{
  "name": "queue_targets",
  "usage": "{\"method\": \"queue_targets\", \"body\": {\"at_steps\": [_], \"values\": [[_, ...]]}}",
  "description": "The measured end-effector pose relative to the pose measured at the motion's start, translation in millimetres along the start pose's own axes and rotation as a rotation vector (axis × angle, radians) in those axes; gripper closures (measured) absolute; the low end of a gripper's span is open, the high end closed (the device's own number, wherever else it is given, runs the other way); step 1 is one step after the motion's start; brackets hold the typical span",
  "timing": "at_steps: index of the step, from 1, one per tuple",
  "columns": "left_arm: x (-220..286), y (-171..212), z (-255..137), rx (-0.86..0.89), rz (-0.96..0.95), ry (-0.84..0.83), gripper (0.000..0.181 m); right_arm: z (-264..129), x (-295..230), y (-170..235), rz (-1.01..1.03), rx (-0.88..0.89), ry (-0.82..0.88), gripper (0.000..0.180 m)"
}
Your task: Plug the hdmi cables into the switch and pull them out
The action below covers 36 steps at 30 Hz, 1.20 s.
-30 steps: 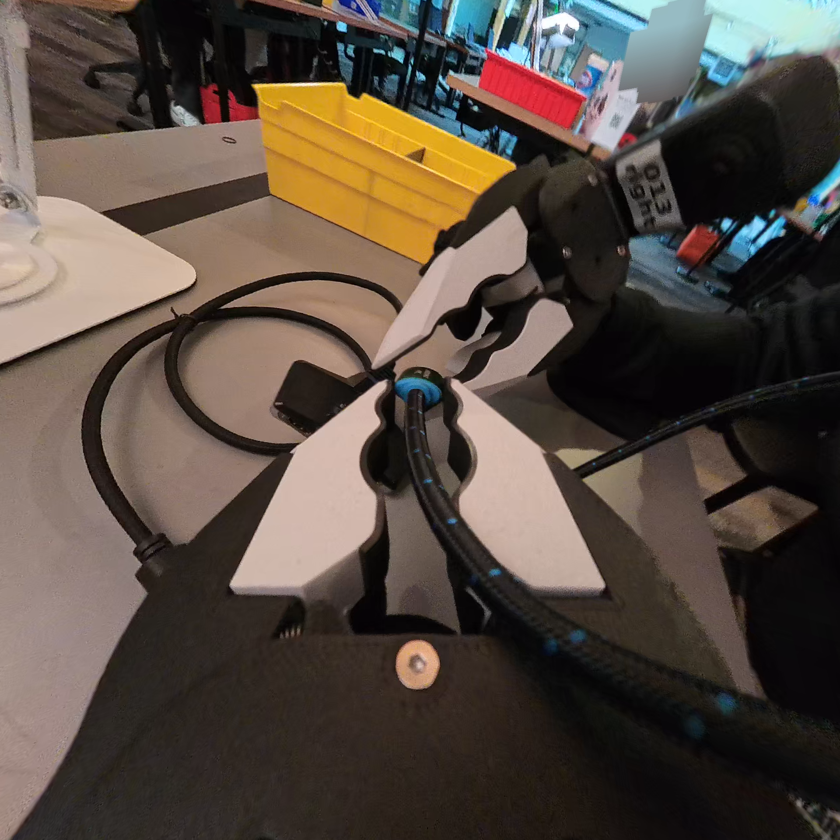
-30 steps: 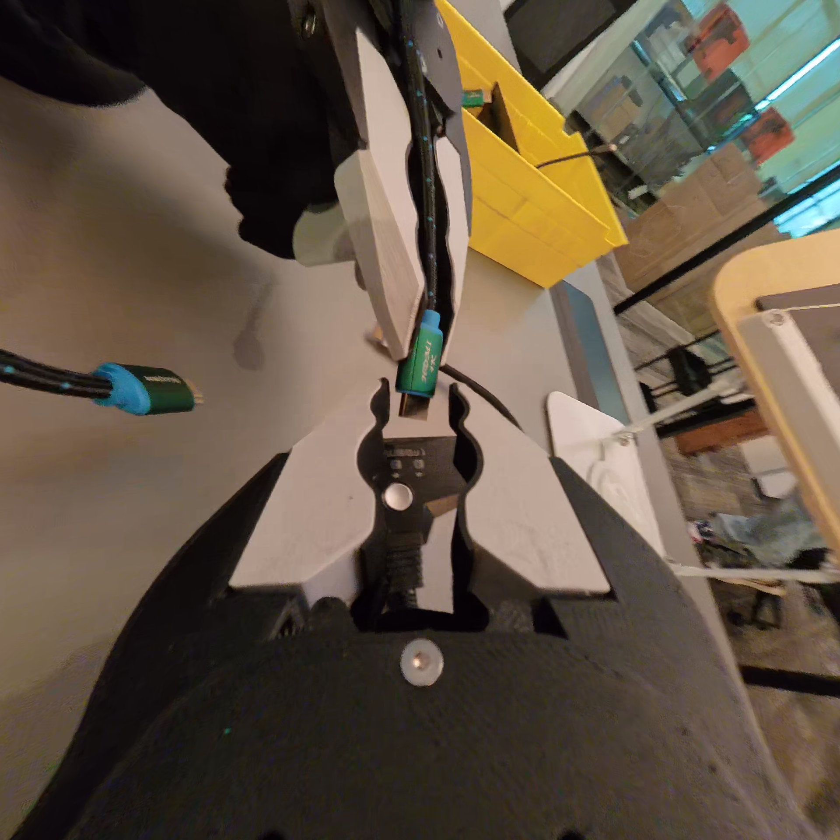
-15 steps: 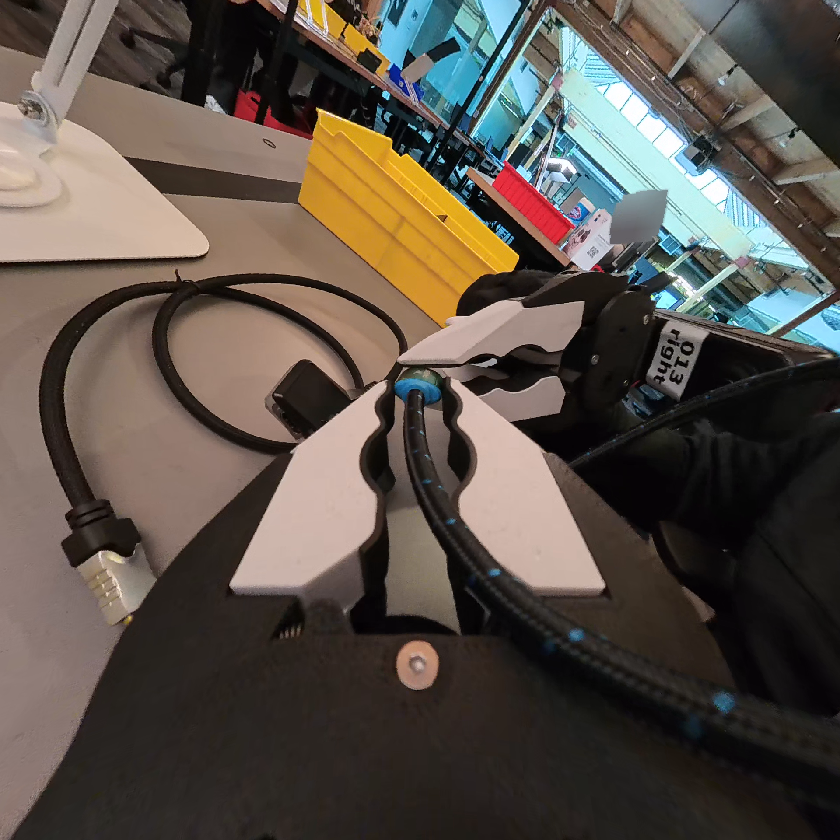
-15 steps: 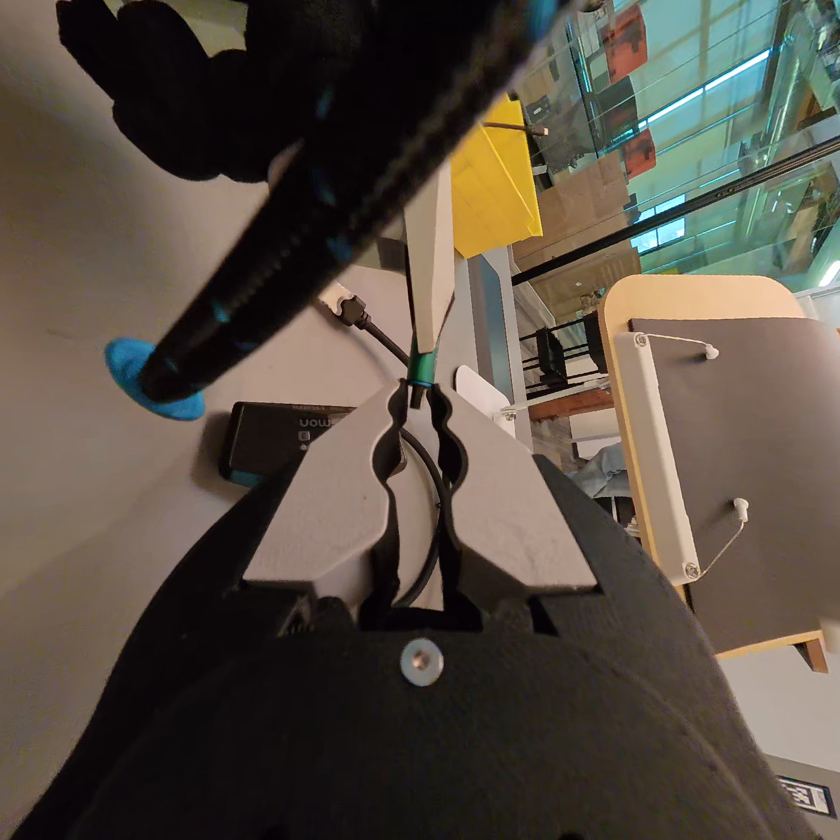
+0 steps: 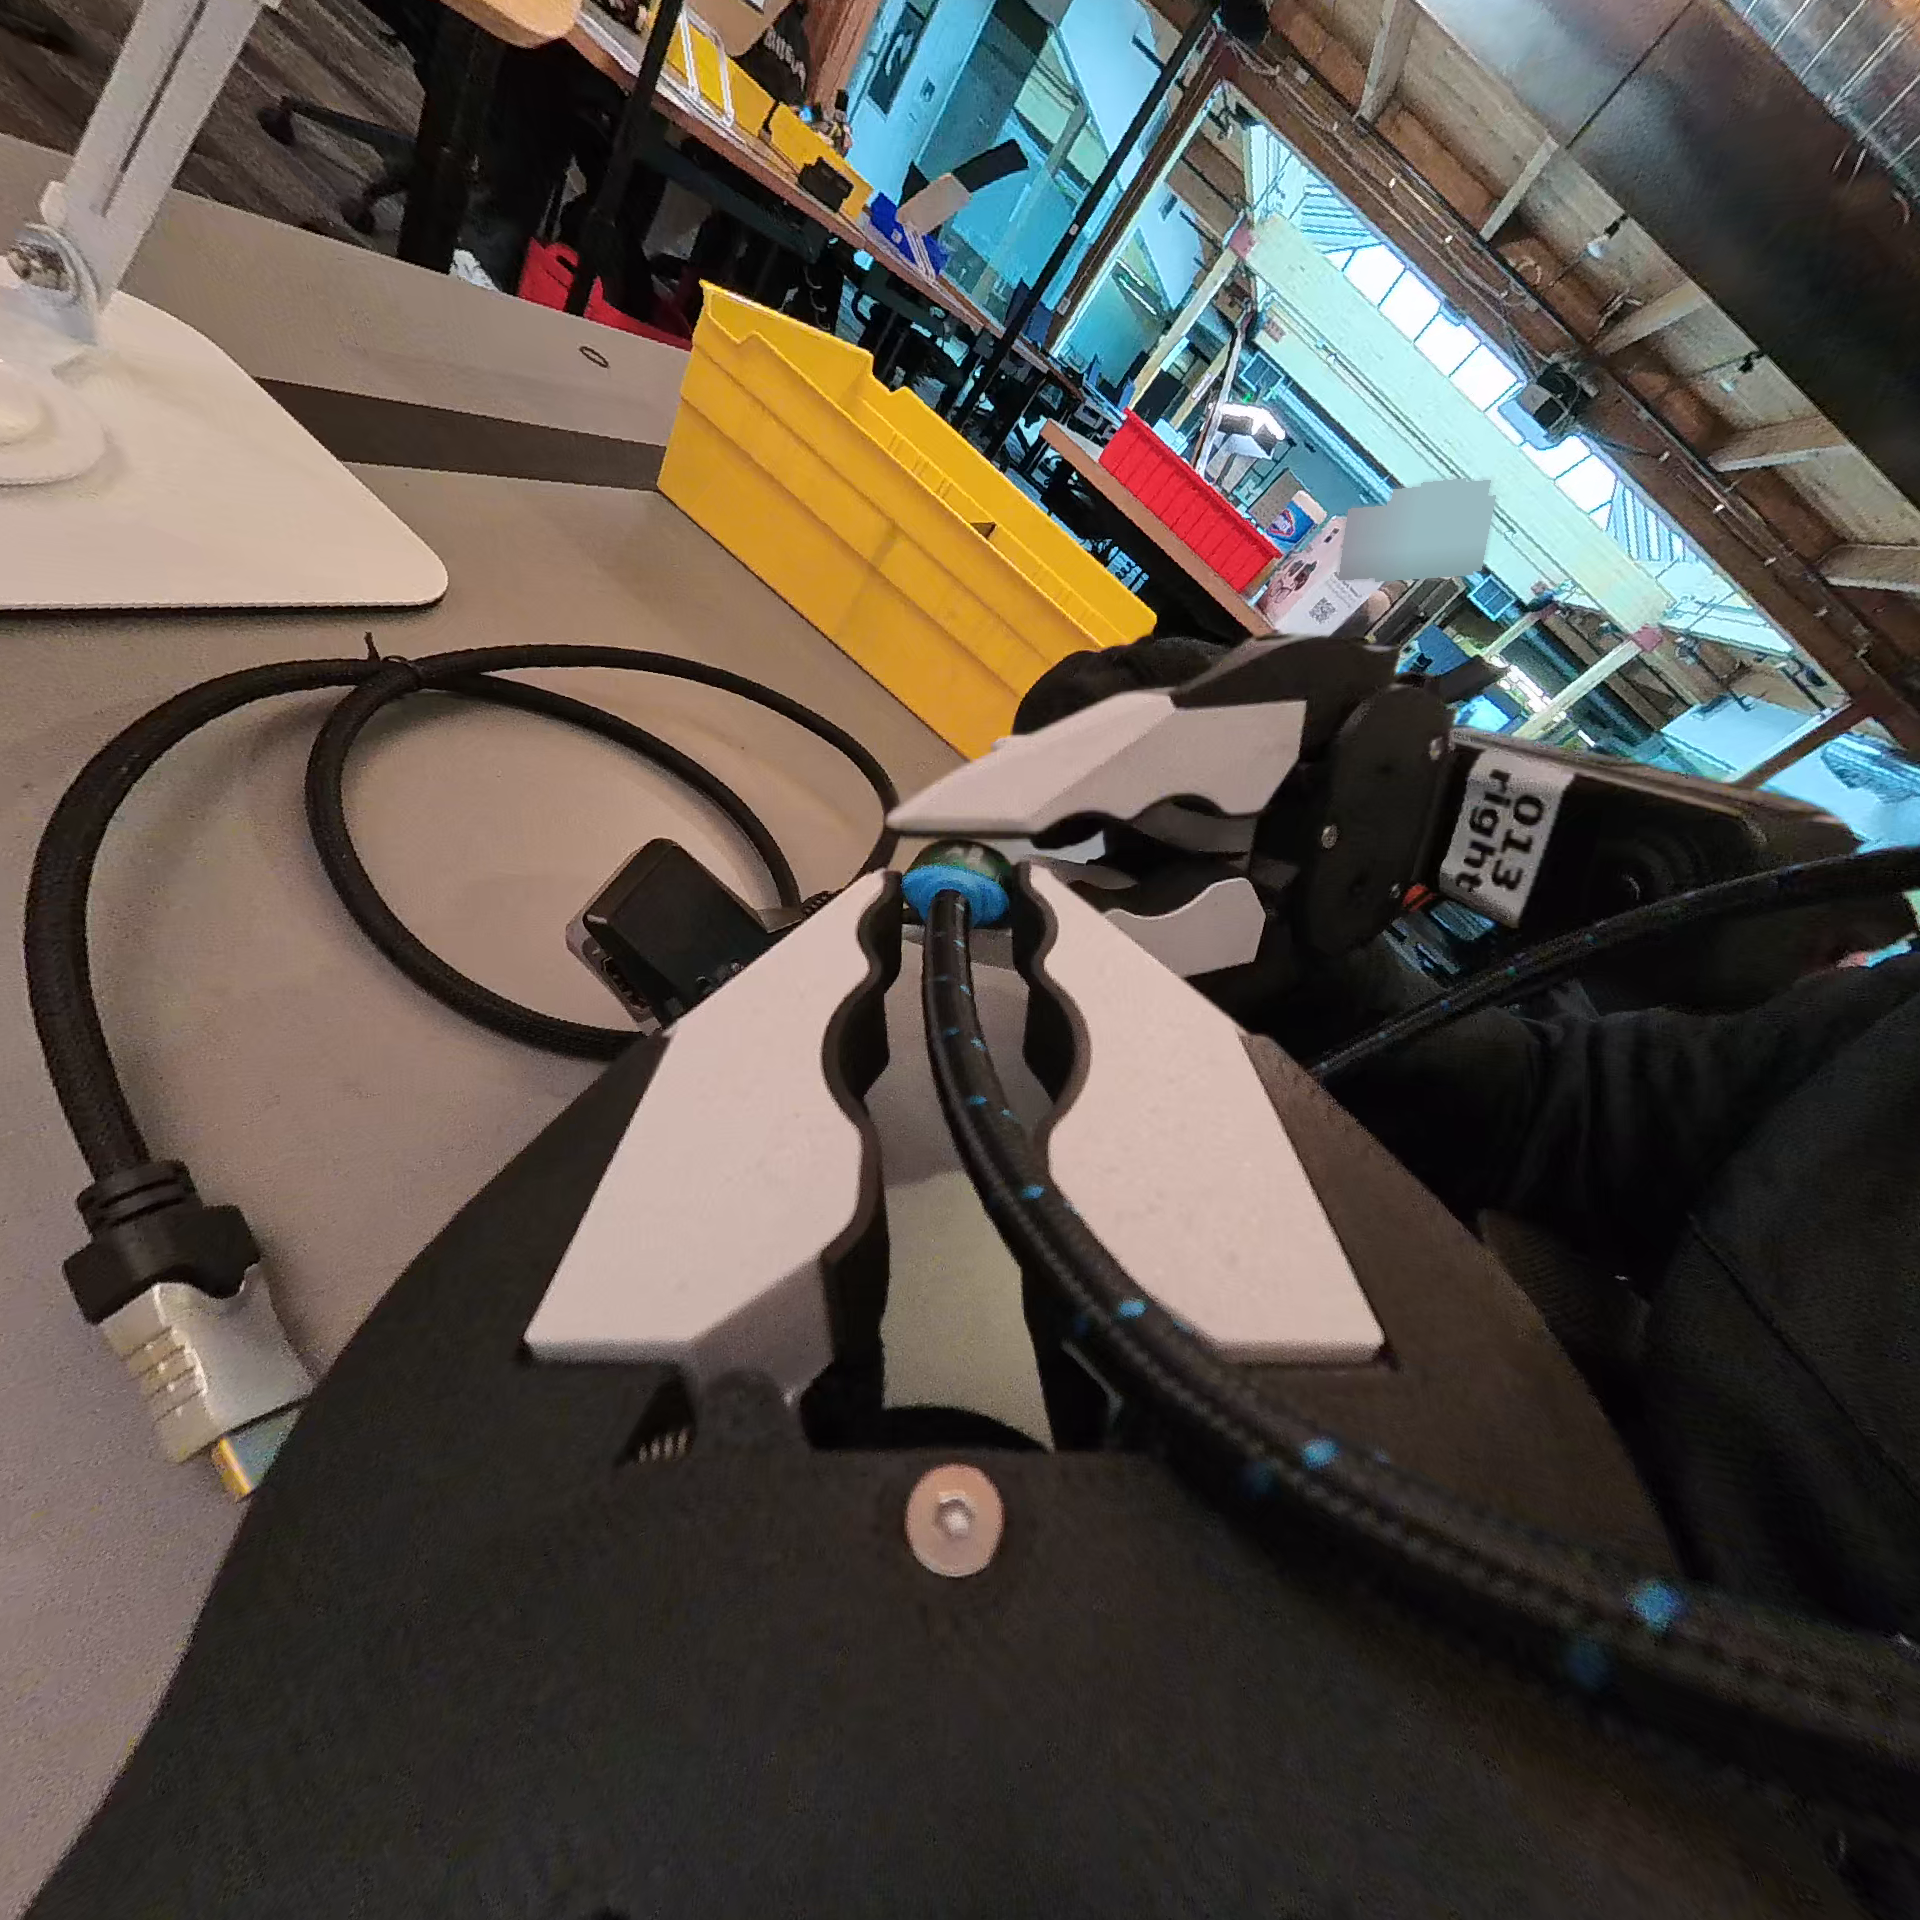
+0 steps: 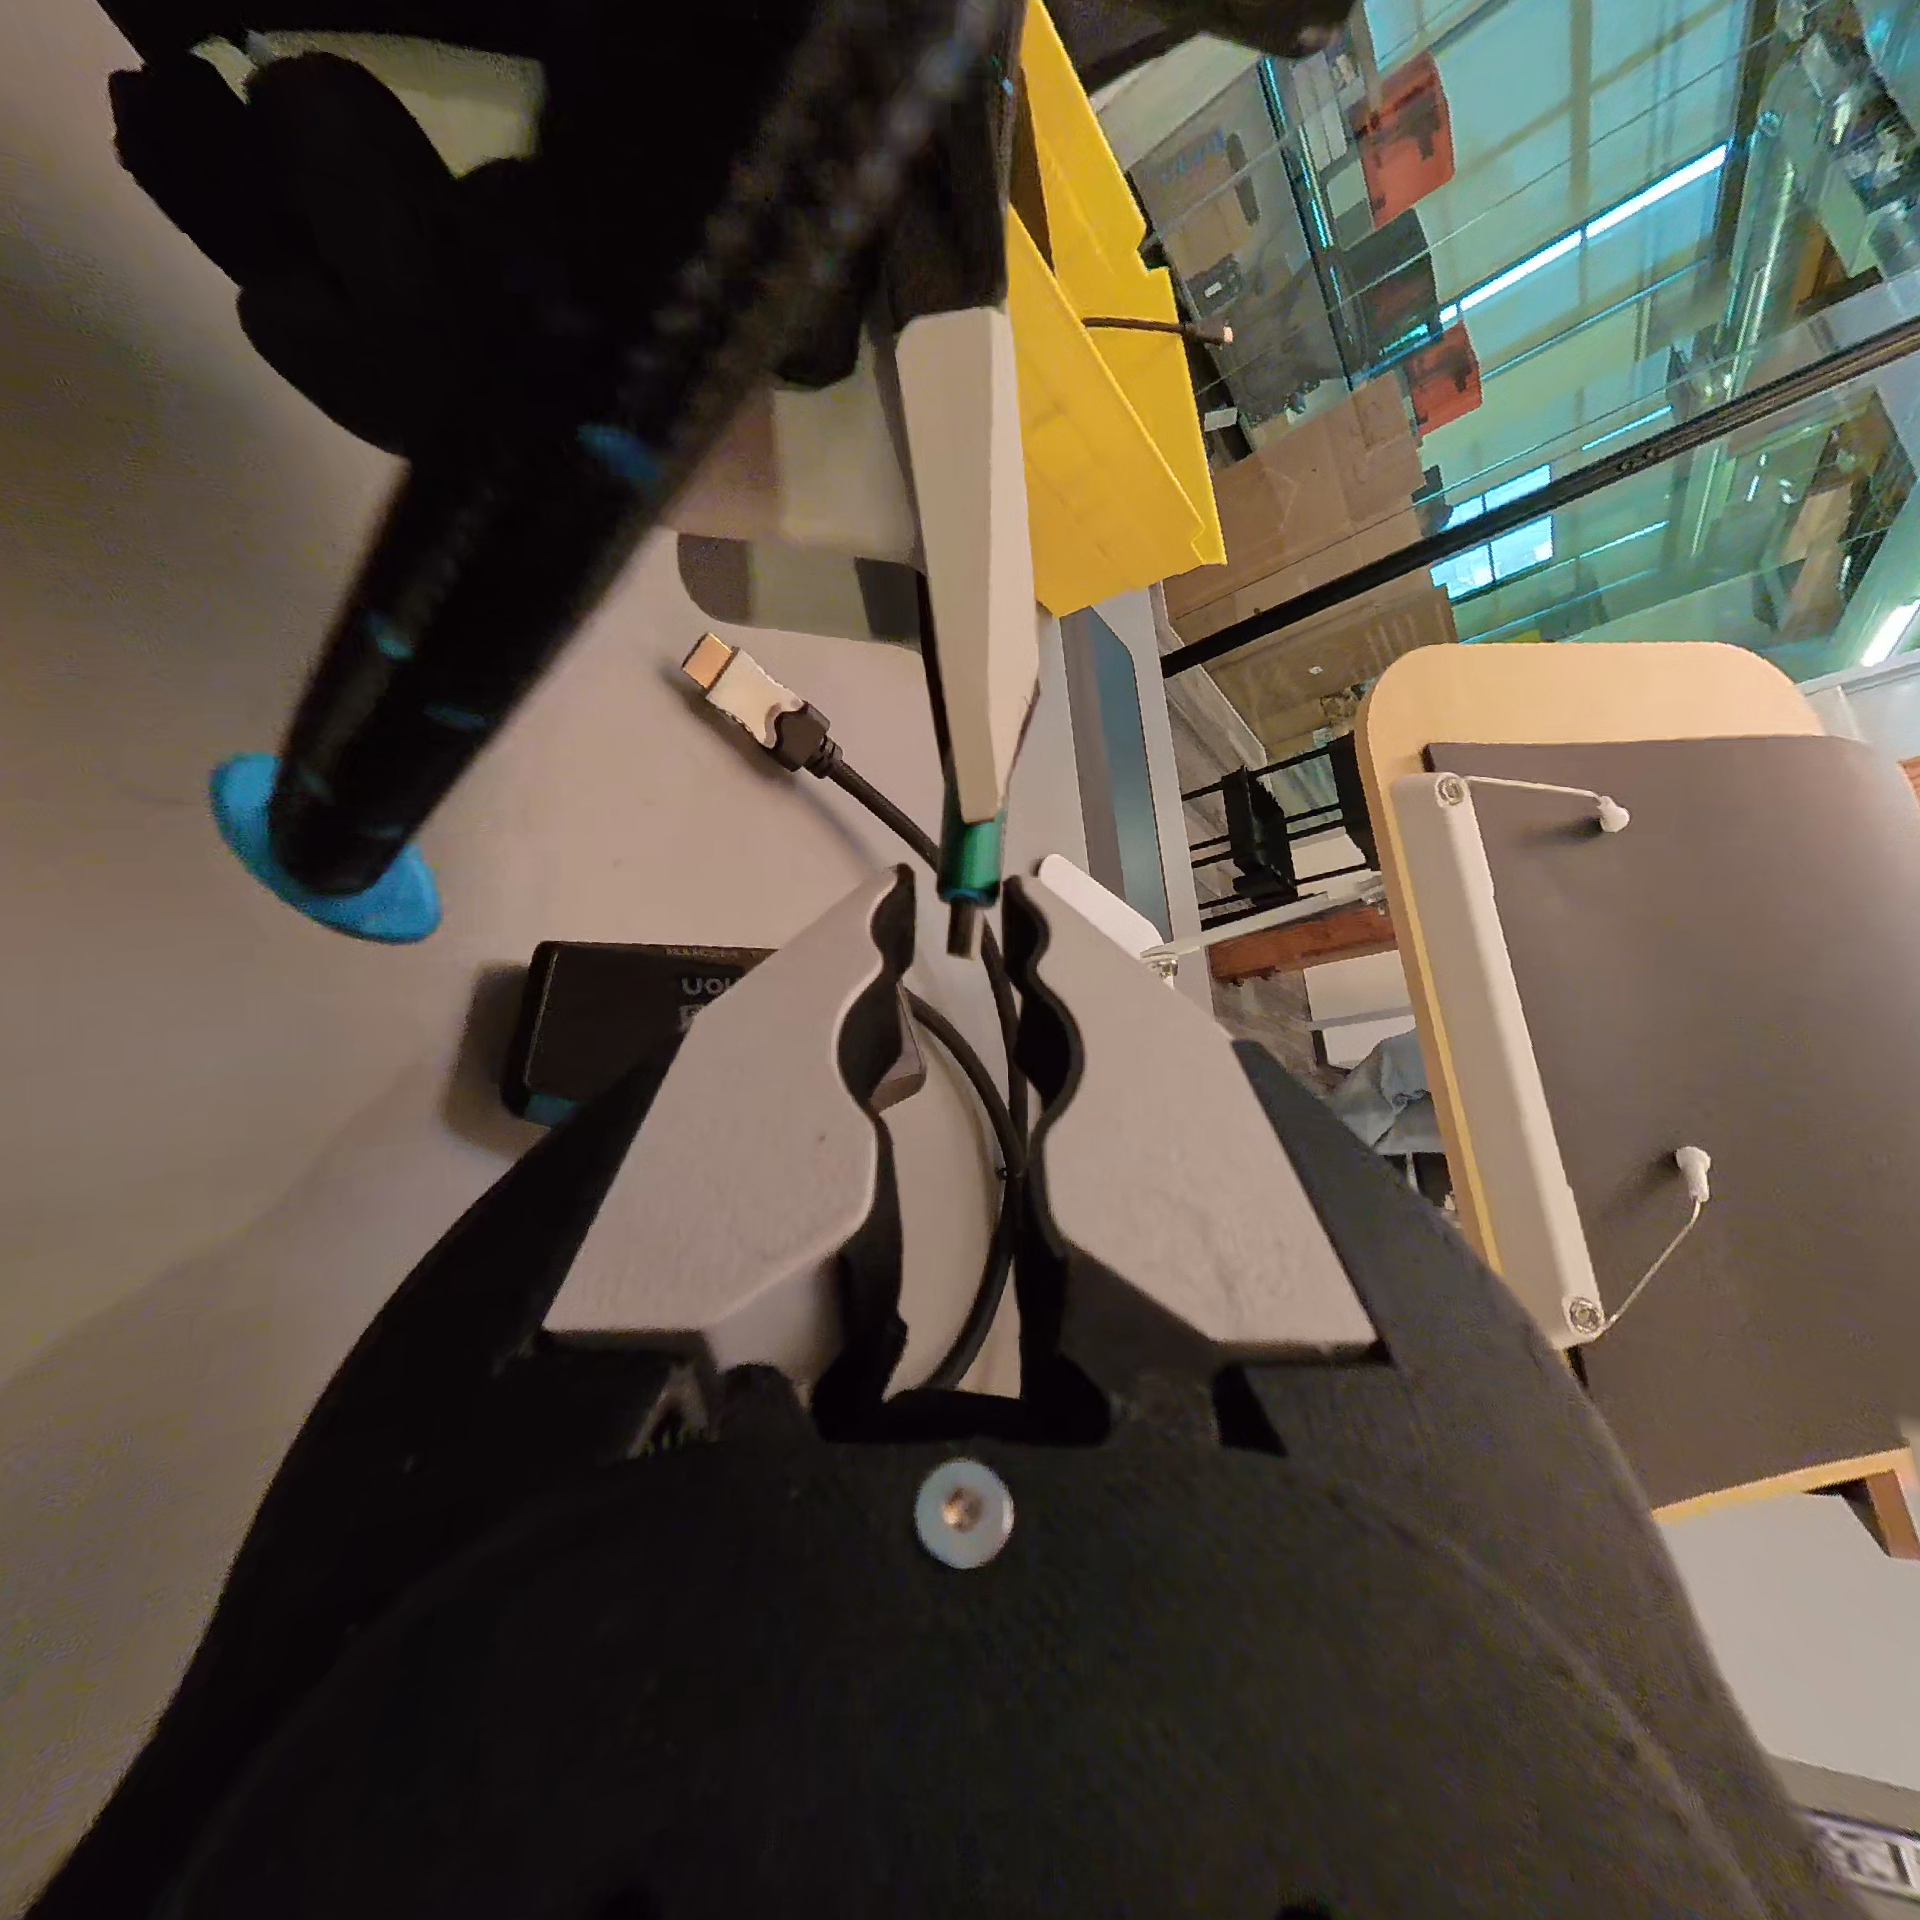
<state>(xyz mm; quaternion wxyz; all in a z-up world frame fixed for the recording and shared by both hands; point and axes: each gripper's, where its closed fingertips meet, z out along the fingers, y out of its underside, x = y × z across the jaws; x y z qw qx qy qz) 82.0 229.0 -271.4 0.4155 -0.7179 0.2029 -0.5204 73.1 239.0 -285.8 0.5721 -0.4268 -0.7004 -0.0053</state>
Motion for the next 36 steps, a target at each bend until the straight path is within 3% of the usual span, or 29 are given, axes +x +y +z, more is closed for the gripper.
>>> {"method": "queue_targets", "body": {"at_steps": [7,10,15,30,36], "values": [[1,4,1,-0.012,0.032,0.012,0.161,-1,-4,-1,-0.017,-0.007,-0.018,0.171],[1,5,1,-0.030,0.072,-0.003,0.149,-1,-7,-2,-0.034,-0.006,-0.028,0.171],[4,16,1,-0.118,0.083,0.030,0.157,-3,-6,-5,-0.067,0.000,-0.017,0.171],[5,14,-1,-0.108,0.092,0.031,0.161,-1,-10,-8,-0.065,0.011,-0.041,0.170],[-6,7,-9,-0.095,0.153,-0.026,0.161,-3,-2,-10,0.112,0.100,-0.065,0.150]]}}
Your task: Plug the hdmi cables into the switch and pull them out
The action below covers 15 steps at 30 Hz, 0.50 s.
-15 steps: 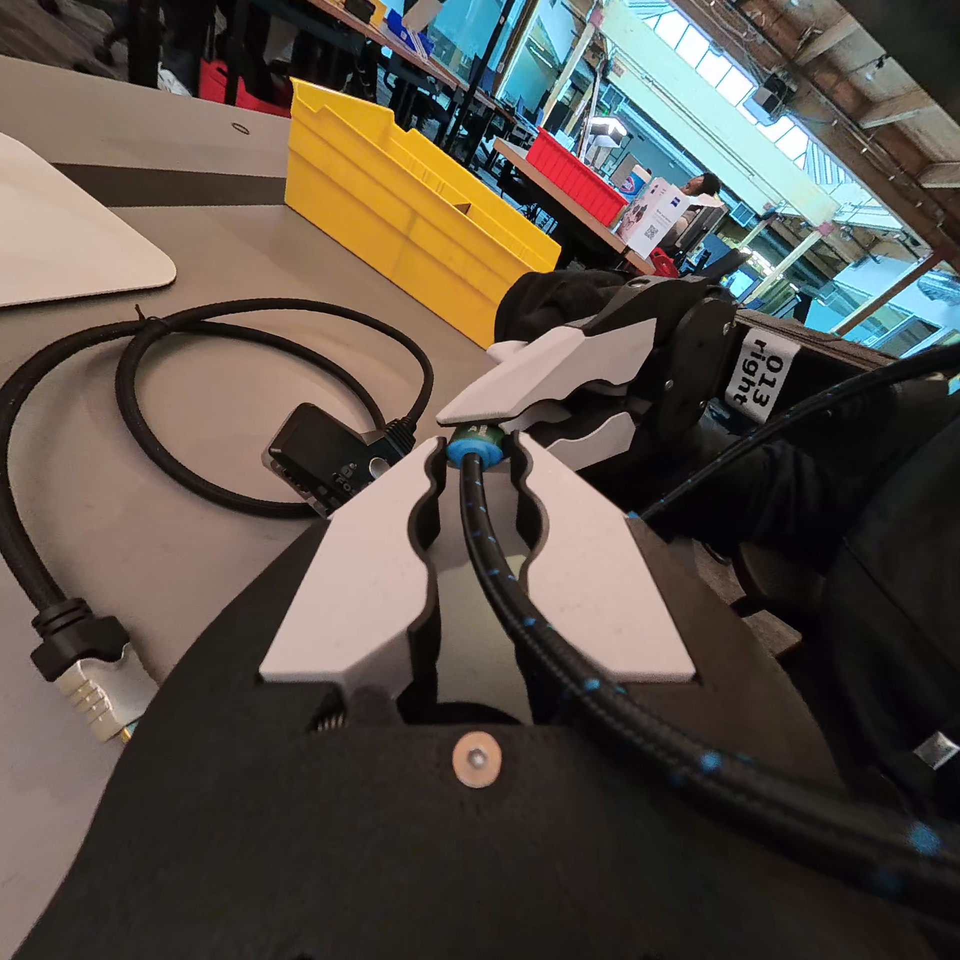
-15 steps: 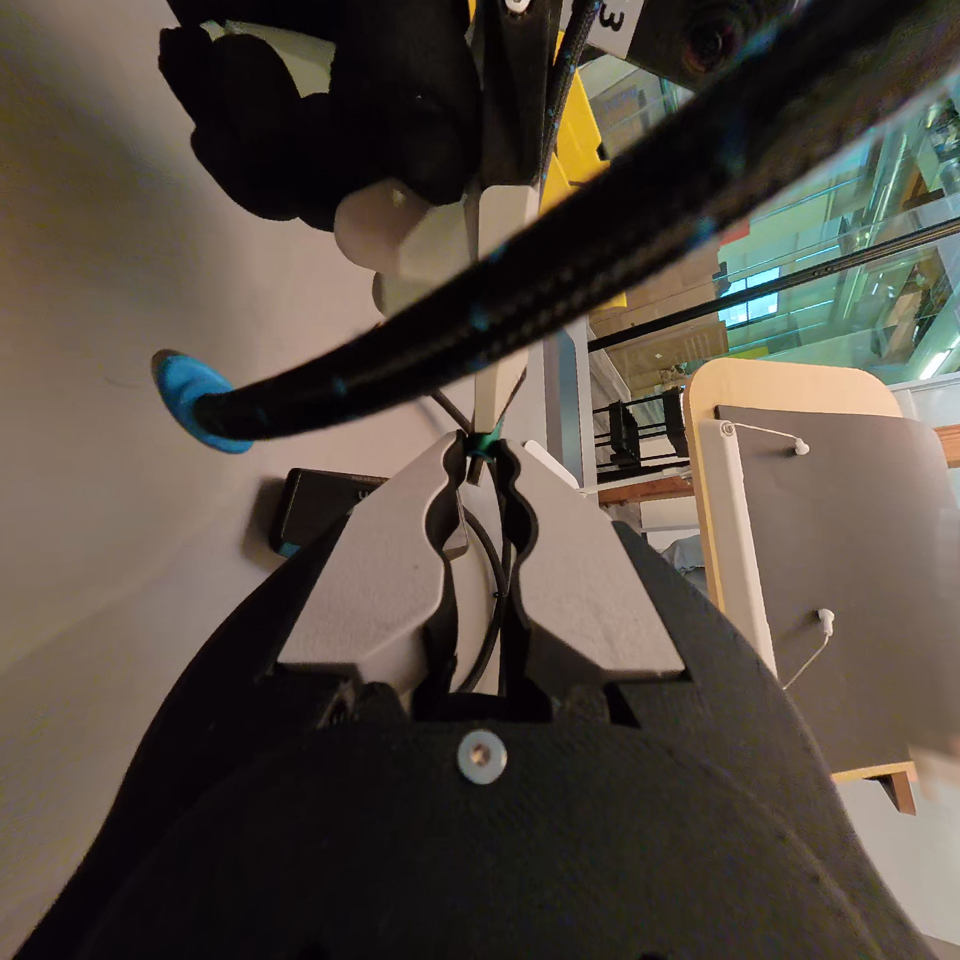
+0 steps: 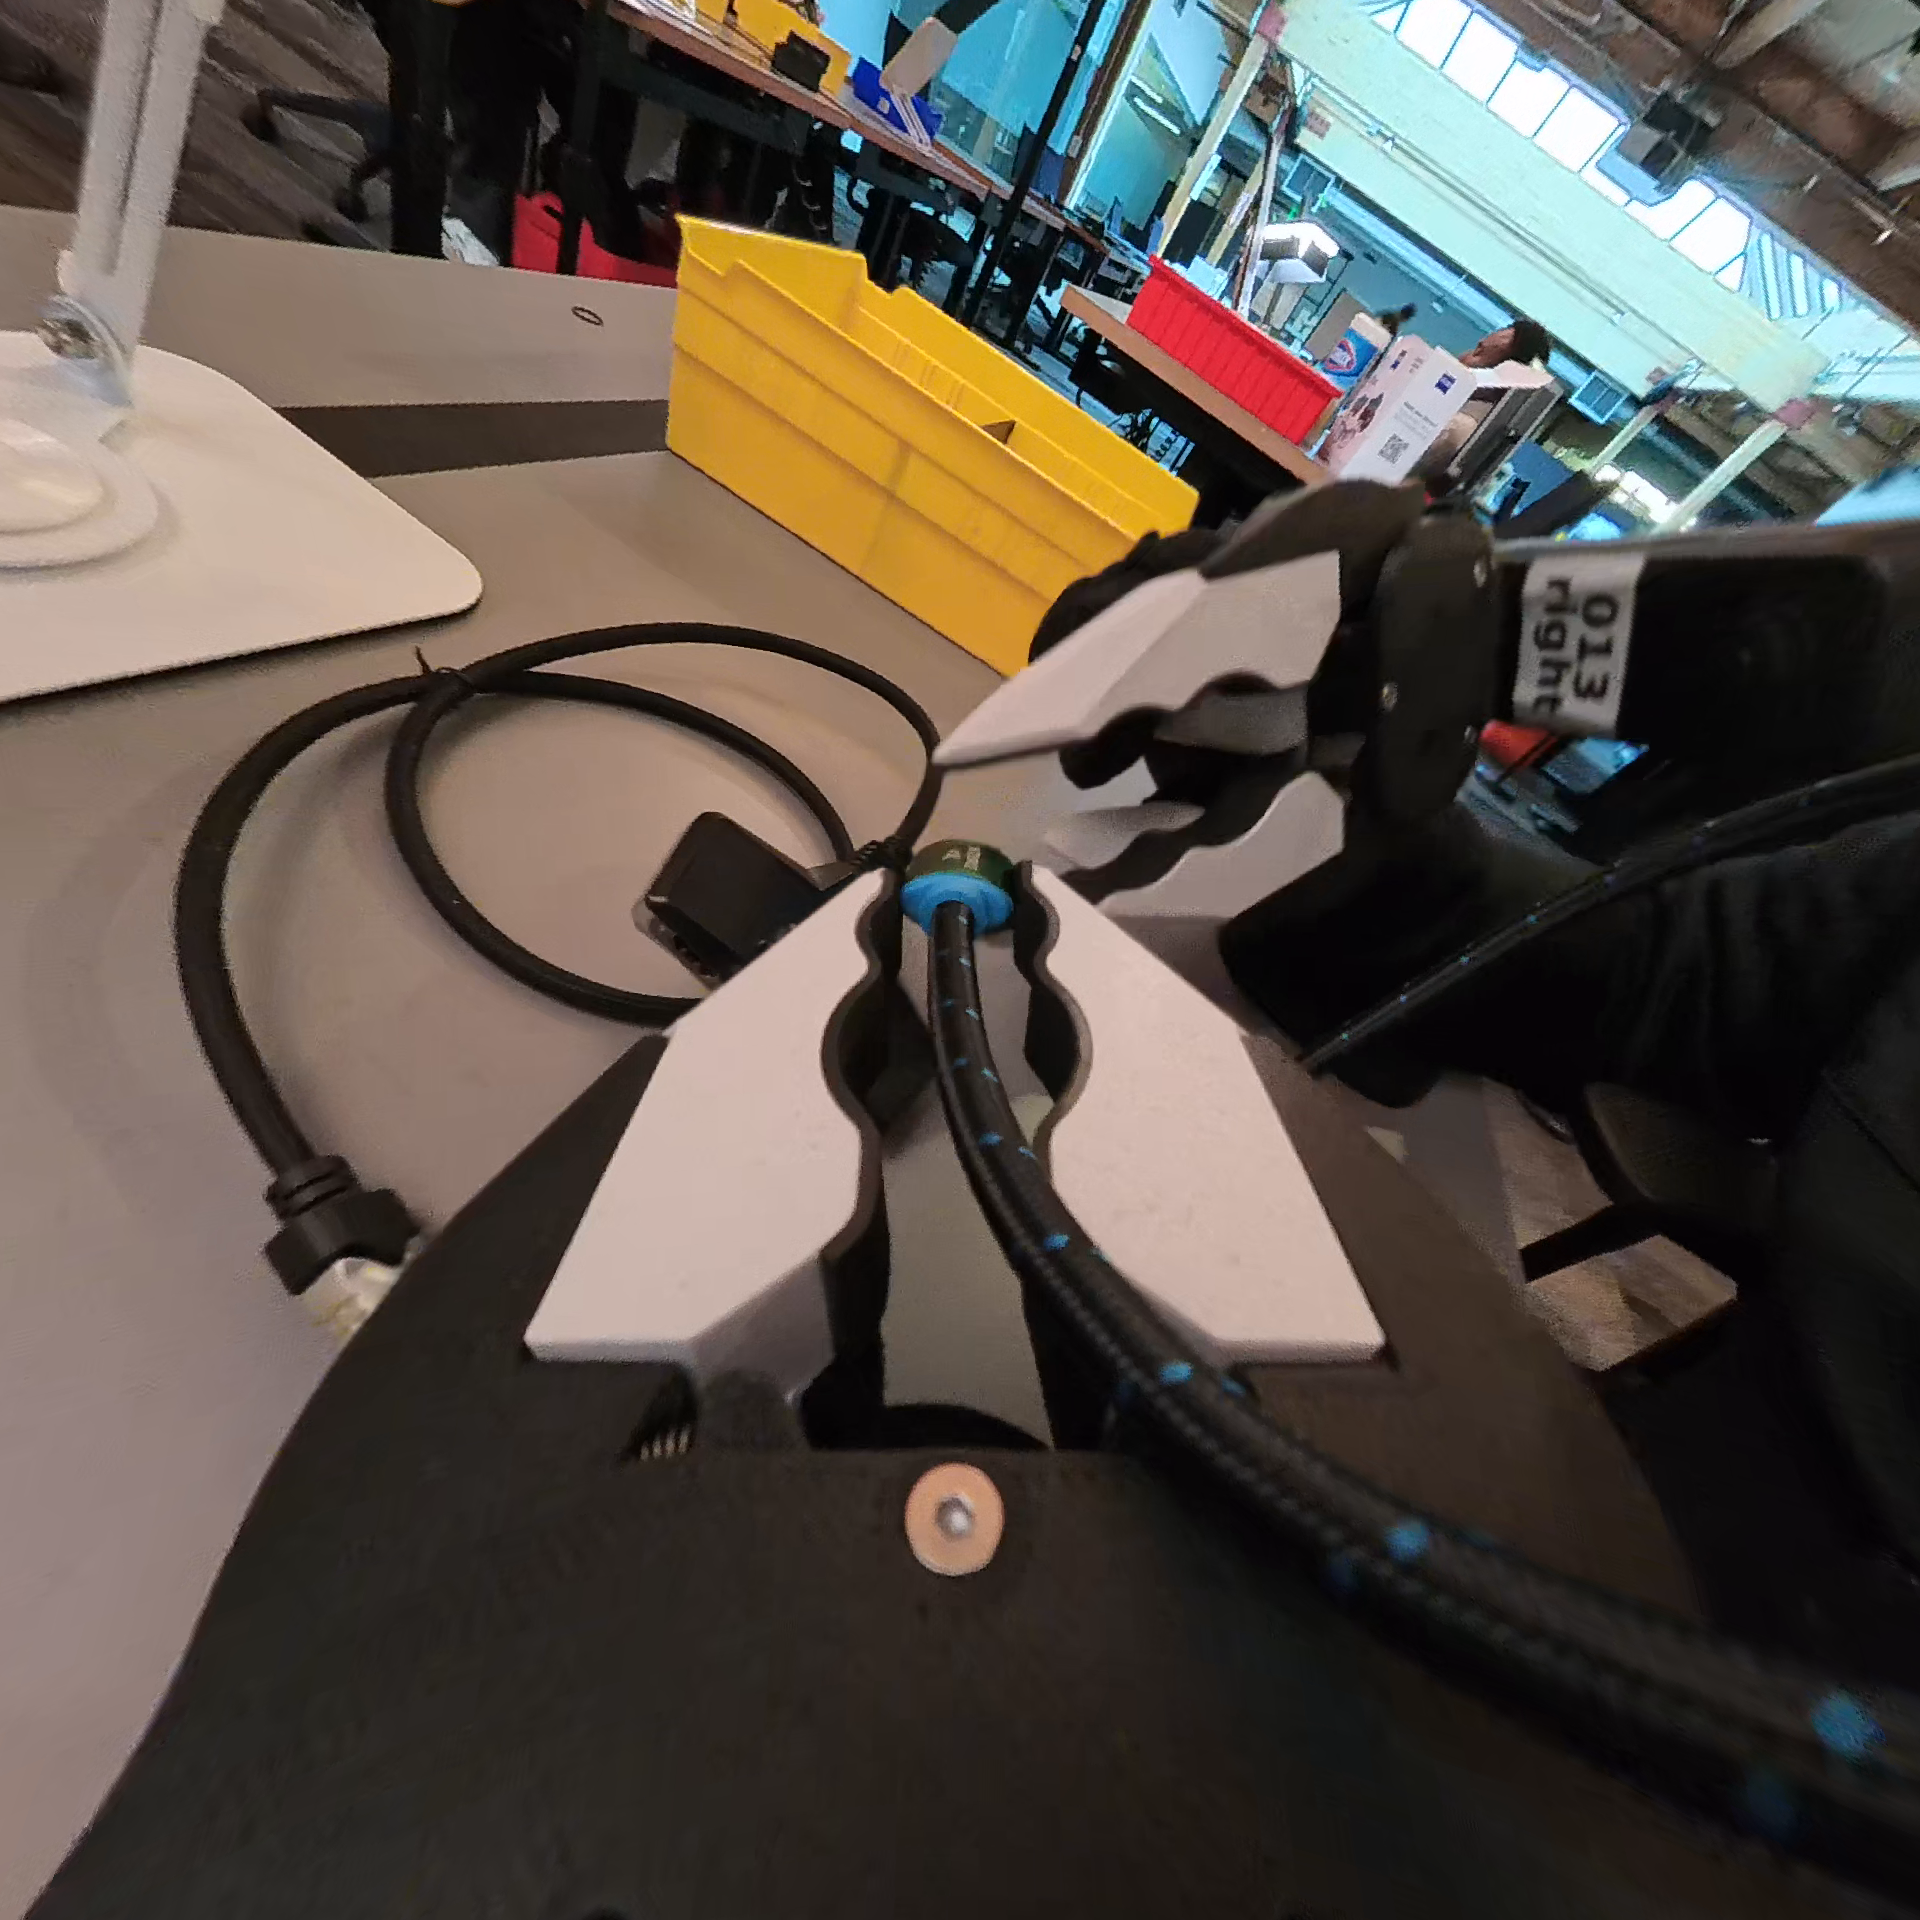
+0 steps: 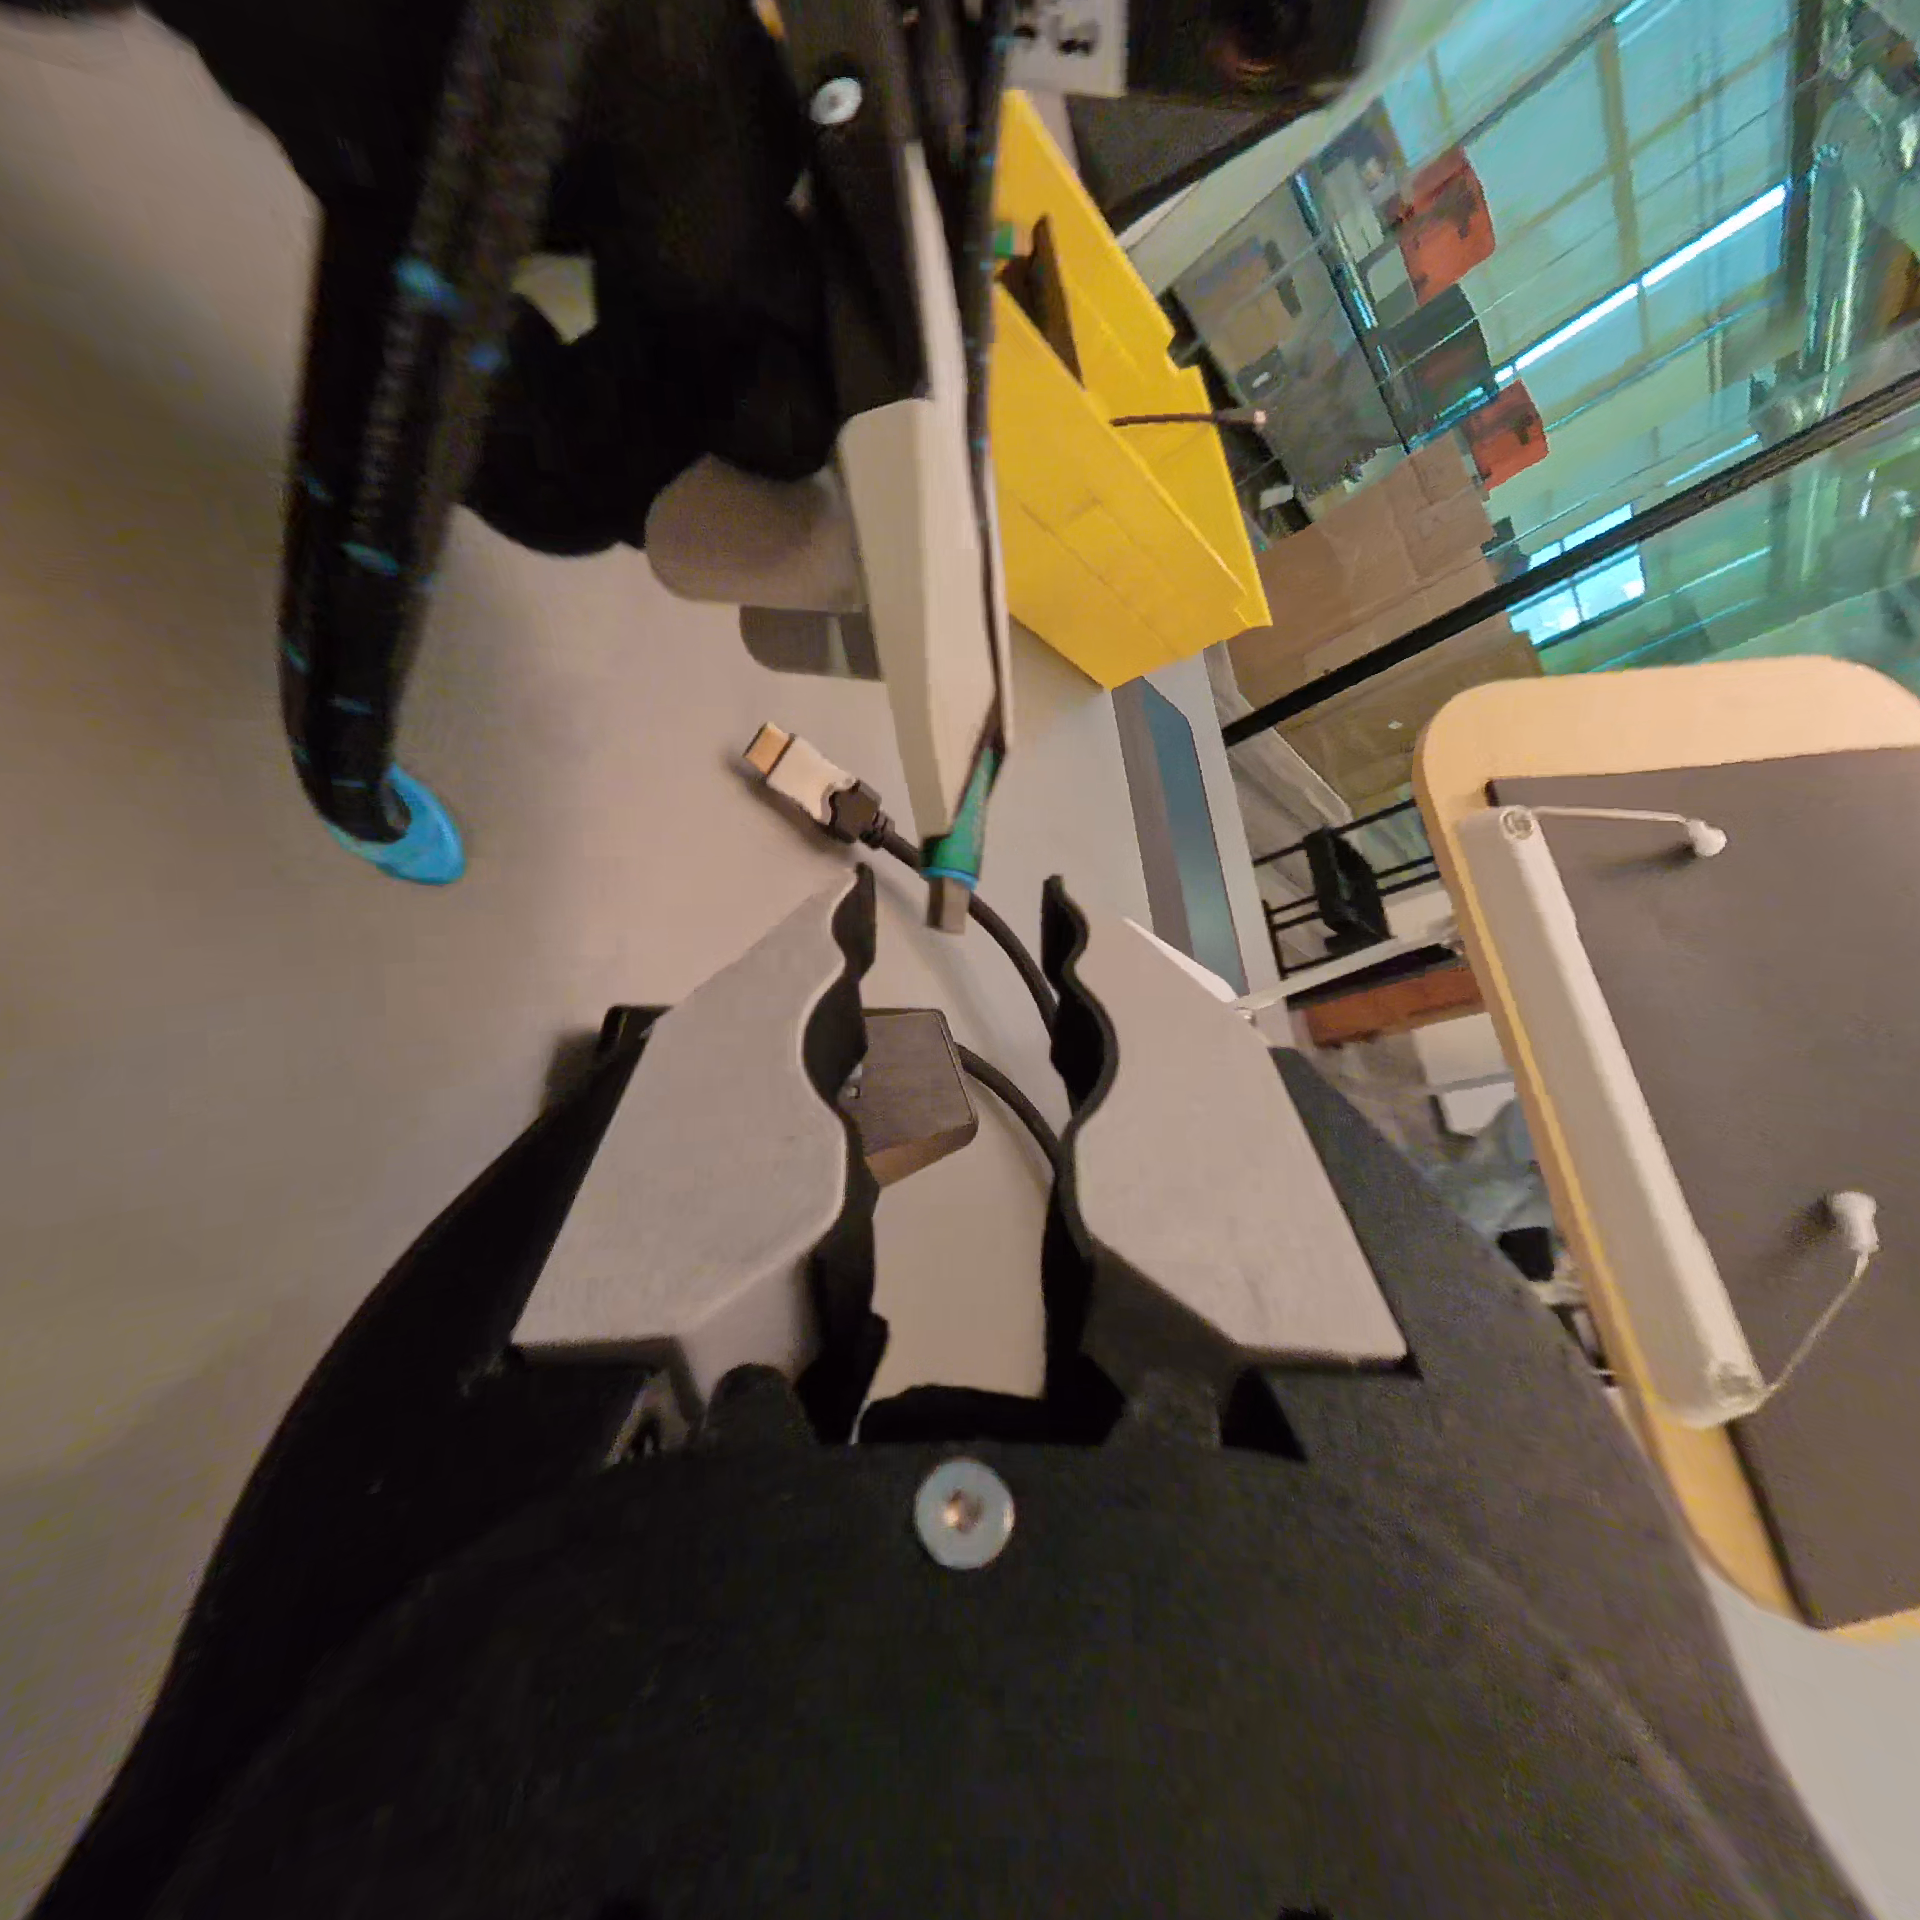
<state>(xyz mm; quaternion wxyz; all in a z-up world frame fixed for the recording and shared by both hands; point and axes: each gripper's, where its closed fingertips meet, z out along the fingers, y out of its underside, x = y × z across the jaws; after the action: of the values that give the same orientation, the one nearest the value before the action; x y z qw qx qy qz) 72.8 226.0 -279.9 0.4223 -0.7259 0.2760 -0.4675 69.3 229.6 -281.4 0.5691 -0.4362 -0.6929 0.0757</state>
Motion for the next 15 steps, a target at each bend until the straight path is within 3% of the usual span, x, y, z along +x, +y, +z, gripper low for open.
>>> {"method": "queue_targets", "body": {"at_steps": [7,15], "values": [[-17,-6,-15,-0.034,0.111,-0.071,0.162,-1,18,27,0.289,0.018,-0.028,0.123],[-25,-16,-40,-0.065,0.157,-0.113,0.162,-1,-6,55,0.472,-0.128,-0.243,0.085]]}}
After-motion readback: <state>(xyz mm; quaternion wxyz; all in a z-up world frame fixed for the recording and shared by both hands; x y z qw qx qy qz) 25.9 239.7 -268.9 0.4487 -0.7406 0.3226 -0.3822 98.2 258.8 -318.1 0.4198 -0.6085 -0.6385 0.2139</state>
